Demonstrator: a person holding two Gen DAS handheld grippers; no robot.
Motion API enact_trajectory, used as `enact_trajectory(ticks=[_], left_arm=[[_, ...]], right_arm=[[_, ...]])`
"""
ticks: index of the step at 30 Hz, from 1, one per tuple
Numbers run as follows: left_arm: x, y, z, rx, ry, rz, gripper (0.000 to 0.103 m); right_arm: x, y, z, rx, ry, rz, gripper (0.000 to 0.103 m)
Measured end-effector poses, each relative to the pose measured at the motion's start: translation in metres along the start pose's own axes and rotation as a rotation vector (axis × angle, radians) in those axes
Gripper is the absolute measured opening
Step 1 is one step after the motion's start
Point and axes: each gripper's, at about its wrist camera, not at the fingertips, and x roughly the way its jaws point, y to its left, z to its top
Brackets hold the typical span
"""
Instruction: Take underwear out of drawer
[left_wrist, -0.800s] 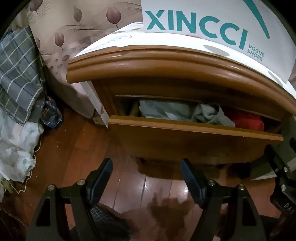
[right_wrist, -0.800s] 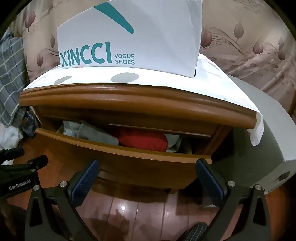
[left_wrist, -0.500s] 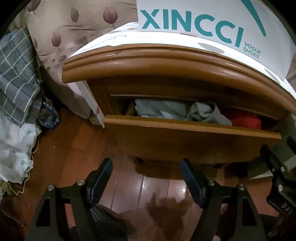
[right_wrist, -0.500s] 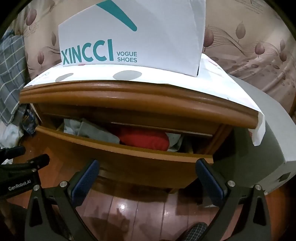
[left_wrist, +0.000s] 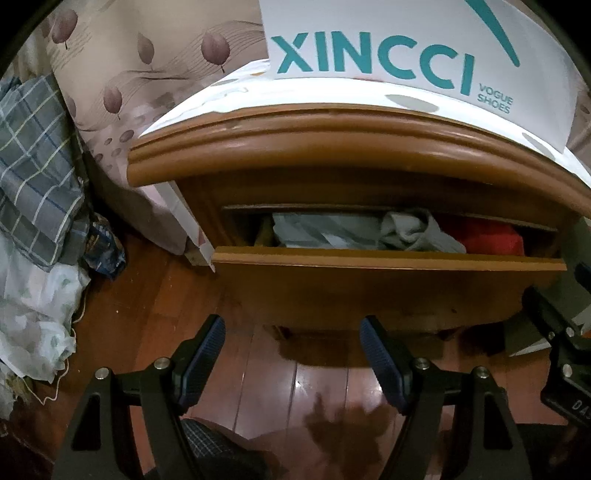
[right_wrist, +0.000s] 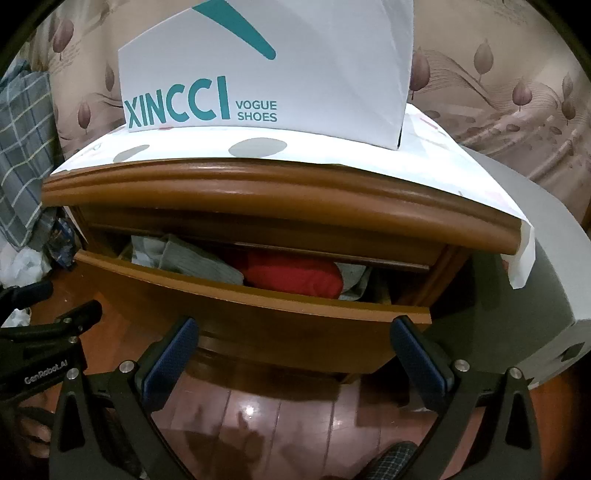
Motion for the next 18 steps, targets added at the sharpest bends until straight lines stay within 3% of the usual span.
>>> enact_trajectory(ticks=[18], left_arm=[[0.0057, 0.0051, -0.0029, -0.039, 0.066, -0.018, 0.078]], right_arm=[[0.0001, -0.0013, 0.0011, -0.001, 0.007, 0.006, 0.103]])
